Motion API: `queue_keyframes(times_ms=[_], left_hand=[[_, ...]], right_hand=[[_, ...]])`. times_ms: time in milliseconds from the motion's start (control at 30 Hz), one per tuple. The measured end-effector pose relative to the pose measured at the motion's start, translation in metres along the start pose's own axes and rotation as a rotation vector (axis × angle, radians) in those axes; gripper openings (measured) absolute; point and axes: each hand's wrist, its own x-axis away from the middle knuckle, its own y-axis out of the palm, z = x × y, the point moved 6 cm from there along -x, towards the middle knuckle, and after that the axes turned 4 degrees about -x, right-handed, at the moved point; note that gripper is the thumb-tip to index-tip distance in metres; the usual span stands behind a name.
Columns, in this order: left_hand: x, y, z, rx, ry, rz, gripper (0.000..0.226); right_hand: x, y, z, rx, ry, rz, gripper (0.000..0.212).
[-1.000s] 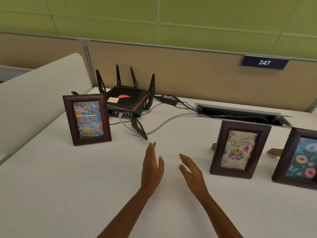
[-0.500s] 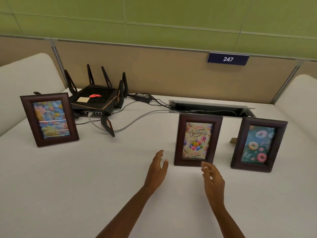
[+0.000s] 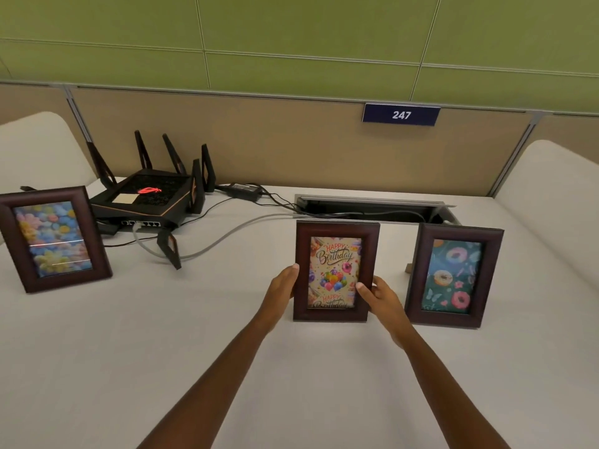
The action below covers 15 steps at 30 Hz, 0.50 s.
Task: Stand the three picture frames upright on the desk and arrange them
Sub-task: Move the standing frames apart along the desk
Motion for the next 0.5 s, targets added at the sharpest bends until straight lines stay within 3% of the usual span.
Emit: queue_keyframes(times_ms=[267, 500], left_hand=[[-0.015, -0.001, 0.0, 0.077, 0.018, 0.057, 0.022], [-0.036, -0.002, 0.003, 0.121, 0.039, 0.078, 0.023]], right_hand=[[-0.028, 0.003, -0.002, -0.173, 0.087, -0.121, 0.008], [-0.048, 0.005, -0.007, -0.239, 0.103, -0.139, 0.016]])
